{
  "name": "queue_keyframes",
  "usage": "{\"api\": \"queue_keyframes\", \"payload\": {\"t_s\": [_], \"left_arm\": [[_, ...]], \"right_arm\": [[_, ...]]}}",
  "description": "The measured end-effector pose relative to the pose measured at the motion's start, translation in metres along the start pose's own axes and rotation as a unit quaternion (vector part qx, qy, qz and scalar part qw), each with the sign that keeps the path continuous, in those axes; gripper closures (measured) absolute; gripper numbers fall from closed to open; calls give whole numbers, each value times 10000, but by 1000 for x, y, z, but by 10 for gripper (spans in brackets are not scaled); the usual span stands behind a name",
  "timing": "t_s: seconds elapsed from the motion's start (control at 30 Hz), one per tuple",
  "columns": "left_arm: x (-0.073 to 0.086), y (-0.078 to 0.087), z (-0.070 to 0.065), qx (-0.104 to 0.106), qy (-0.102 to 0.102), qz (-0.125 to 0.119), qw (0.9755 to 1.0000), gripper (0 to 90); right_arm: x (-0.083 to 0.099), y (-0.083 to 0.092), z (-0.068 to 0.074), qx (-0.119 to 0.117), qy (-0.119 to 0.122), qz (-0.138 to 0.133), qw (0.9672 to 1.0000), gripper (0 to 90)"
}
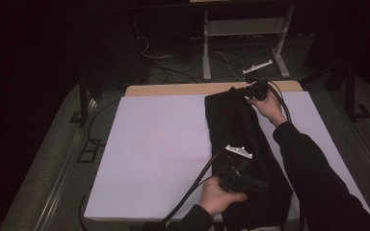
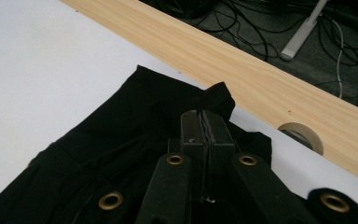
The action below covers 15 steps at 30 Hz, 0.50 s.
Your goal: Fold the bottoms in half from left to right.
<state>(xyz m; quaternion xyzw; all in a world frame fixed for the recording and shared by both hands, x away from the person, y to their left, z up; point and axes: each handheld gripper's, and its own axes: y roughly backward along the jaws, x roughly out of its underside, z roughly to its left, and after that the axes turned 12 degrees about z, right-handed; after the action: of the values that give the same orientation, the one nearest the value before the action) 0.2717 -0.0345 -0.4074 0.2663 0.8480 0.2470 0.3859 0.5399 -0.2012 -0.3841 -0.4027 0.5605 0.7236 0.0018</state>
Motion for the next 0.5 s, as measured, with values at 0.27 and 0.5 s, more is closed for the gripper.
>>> {"api": "queue_keyframes", "payload": {"t_s": [0.27, 0.5], "left_arm": [[-13, -19, 10, 179, 264, -102, 9994, 892], [-22, -33, 10, 198, 305, -43, 9993, 892]], "right_arm": [[2, -8, -5, 108, 43, 31, 9999, 872], [10, -11, -18, 195, -9, 75, 9998, 871]]}}
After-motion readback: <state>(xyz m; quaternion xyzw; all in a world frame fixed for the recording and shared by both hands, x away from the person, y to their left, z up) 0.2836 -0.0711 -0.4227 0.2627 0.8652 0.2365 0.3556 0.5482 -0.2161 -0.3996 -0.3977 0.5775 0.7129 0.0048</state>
